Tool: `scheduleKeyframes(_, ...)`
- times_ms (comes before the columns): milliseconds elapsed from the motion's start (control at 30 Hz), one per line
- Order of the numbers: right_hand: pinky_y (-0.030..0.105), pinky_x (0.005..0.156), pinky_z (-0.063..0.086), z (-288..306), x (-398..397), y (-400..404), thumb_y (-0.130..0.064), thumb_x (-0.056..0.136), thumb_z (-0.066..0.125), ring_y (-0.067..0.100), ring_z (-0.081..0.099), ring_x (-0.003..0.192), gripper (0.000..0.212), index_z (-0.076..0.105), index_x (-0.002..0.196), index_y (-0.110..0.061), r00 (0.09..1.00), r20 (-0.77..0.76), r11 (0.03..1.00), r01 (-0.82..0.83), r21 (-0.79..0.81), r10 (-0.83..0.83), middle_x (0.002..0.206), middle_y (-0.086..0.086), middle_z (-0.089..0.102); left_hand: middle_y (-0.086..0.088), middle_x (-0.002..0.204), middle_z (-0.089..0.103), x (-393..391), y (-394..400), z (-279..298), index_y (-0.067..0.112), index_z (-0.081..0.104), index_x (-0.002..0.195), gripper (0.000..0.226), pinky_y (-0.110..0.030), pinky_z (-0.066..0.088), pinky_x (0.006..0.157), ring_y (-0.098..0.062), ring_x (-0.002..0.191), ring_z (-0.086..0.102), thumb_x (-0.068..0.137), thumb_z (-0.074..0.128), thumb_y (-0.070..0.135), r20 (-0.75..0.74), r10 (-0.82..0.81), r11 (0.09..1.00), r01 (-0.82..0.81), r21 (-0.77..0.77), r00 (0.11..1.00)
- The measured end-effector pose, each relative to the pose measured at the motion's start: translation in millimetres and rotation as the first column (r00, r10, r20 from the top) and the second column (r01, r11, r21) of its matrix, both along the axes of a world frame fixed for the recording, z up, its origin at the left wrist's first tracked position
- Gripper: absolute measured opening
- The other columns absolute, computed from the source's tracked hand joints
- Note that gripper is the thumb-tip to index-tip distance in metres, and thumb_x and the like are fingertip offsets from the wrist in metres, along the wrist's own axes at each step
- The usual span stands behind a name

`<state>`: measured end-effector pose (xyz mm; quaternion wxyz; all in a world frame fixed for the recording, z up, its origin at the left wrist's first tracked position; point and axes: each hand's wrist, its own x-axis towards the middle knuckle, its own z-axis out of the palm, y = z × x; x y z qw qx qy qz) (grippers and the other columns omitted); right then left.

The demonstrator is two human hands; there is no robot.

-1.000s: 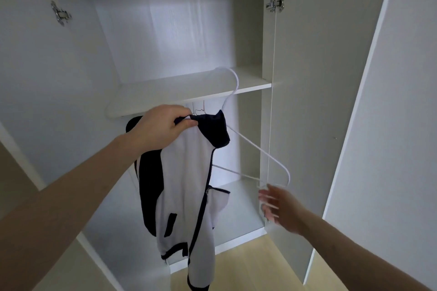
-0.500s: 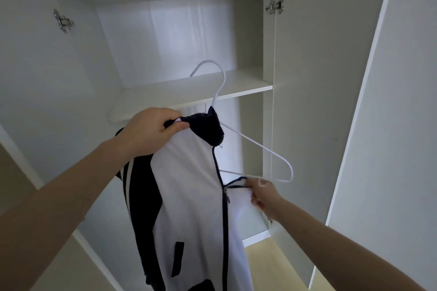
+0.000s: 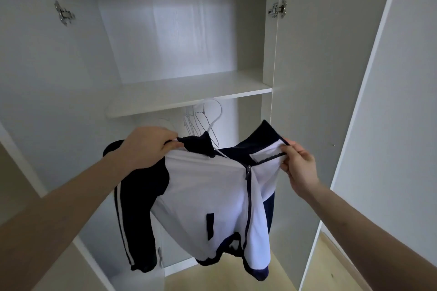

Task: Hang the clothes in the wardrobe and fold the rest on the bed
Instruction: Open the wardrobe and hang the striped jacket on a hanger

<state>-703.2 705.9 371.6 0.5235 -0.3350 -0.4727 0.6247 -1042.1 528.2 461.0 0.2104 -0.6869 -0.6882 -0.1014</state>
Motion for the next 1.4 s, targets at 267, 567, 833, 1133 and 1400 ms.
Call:
scheduleKeyframes(267, 0.024, 0.057, 0.057, 59, -44, -26, -0.008, 0.095, 0.067, 0.014, 0.065, 0.056, 0.03, 0.083, 0.097, -0.033, 0.942, 0.306, 0.869, -0.261, 0.42, 0.134, 0.088, -0.006, 0.077, 0.002, 0.062, 0.057, 41, 31, -36, 0.017, 0.052, 0.066, 0.051, -0.036, 0.04, 0.057, -0.023, 0.064, 0.057, 0.102, 0.05, 0.053, 0.453, 0.151, 0.981, -0.191, 0.043, 0.879)
scheduleKeyframes(567, 0.019, 0.08, 0.056, 41, -19, -17, -0.017, 0.09, 0.078, 0.009, 0.07, 0.096, 0.037, 0.068, 0.117, -0.04, 0.84, 0.533, 0.743, -0.293, 0.602, -0.102, 0.117, -0.019, 0.065, 0.01, 0.052, 0.034, 51, 28, -26, 0.02, 0.033, 0.06, 0.055, -0.033, 0.029, 0.057, -0.011, 0.051, 0.034, 0.1, 0.057, 0.047, 0.713, -0.051, 0.986, -0.078, 0.146, 0.699)
scheduleKeyframes(833, 0.035, 0.099, 0.038, 40, -9, -16, -0.042, 0.092, 0.074, 0.019, 0.044, 0.117, 0.053, 0.054, 0.14, -0.031, 0.6, 0.646, 0.61, -0.307, 0.73, -0.472, 0.129, -0.014, 0.058, 0.006, 0.052, 0.033, 54, 28, 2, 0.022, 0.036, 0.06, 0.055, -0.034, 0.03, 0.055, -0.012, 0.051, 0.032, 0.091, 0.051, 0.064, 0.591, -0.137, 0.988, 0.064, 0.142, 0.795)
scheduleKeyframes(1133, 0.032, 0.06, 0.036, 39, -26, -32, -0.027, 0.104, 0.06, 0.012, 0.042, 0.061, 0.034, 0.054, 0.075, -0.009, 0.798, 0.598, 0.779, -0.33, 0.533, -0.071, 0.064, 0.0, 0.045, 0.012, 0.075, 0.056, 56, 34, -16, 0.029, 0.06, 0.076, 0.035, -0.034, 0.04, 0.073, -0.007, 0.074, 0.052, 0.091, 0.059, 0.061, 0.44, -0.094, 0.967, -0.024, 0.254, 0.893)
scheduleKeyframes(1400, 0.016, 0.052, 0.038, 27, -32, -40, -0.029, 0.101, 0.064, 0.005, 0.048, 0.055, 0.031, 0.063, 0.071, -0.021, 0.798, 0.599, 0.818, -0.296, 0.493, -0.072, 0.06, -0.004, 0.056, 0.021, 0.096, 0.052, 119, -20, -157, 0.032, 0.054, 0.095, 0.016, -0.03, 0.049, 0.082, -0.002, 0.088, 0.053, 0.09, 0.065, 0.042, 0.623, -0.091, 0.946, -0.128, 0.298, 0.777)
